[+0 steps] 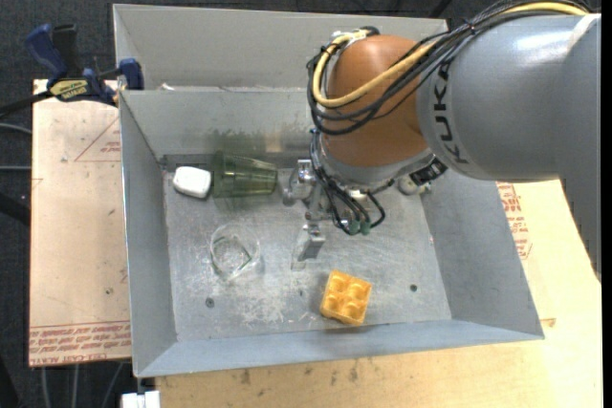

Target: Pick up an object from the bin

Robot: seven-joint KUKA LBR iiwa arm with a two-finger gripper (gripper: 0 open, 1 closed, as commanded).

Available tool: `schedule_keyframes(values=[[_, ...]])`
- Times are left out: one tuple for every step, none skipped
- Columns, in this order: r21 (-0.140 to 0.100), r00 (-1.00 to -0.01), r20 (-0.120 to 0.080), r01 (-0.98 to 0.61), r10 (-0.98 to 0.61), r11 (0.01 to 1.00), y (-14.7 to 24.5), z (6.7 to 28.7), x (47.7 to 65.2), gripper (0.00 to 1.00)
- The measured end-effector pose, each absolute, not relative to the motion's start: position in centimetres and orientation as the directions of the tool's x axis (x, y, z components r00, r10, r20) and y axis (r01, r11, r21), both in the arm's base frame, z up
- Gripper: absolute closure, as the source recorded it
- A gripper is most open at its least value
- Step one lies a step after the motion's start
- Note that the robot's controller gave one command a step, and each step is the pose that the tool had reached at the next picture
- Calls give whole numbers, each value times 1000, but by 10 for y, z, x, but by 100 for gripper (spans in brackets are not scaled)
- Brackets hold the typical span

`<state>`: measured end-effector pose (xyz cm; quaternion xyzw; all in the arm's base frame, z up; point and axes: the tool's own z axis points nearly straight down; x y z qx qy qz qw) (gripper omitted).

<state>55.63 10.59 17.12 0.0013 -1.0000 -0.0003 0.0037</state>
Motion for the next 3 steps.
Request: schedule_keyframes(values=[[1,-1000,0,0,0,1000,105,175,558,0],[3,-995,-9,-97,-97,995,77,146,541,0],[0,-995,-1,-102,-102,995,41,92,515,0]])
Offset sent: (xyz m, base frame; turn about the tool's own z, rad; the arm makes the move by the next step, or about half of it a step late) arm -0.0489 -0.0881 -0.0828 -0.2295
